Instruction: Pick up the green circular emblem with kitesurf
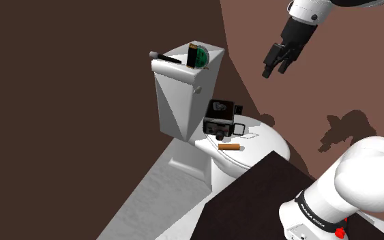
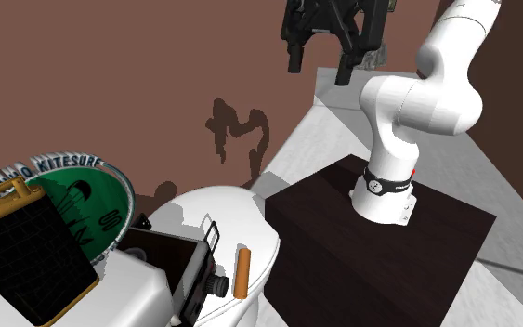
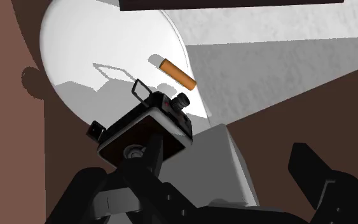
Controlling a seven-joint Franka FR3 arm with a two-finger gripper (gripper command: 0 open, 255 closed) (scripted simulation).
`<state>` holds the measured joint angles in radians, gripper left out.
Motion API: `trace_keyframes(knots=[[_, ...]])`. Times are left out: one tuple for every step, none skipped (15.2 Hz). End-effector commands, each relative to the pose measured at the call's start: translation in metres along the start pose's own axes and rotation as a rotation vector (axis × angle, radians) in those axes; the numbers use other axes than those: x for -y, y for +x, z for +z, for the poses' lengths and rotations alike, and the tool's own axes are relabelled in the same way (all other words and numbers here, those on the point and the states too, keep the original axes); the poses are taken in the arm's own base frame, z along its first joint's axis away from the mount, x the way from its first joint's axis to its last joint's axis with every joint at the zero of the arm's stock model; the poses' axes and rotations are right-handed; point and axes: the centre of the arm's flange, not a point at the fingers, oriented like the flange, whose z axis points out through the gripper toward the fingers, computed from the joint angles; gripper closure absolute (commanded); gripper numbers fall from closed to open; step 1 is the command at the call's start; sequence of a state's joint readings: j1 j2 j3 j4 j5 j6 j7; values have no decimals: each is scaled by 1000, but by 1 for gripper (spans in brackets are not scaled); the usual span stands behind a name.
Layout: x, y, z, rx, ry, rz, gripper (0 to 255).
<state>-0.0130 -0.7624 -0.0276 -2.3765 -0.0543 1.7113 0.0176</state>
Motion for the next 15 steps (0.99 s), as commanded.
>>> trace_keyframes(knots=[[0,0,0,0,0,0,0],[-1,13,0,0,3,-15,0],[-1,27,0,1,6,-31,0],[-1,40,-1,1,9,-46,0],[-1,53,-1,1,12,-61,0],[-1,66,-1,2,15,-77,0],[0,80,-1,2,18,-92,0],[1,93,-1,2,21,-108,0],[2,106,-2,3,24,-123,0],[3,119,-2,3,27,-138,0],[4,132,-2,3,30,-154,0],[5,146,-2,3,33,-169,0],[7,159,-2,4,36,-184,0],[9,172,-2,4,39,-200,0],[11,185,-3,4,42,-215,0]])
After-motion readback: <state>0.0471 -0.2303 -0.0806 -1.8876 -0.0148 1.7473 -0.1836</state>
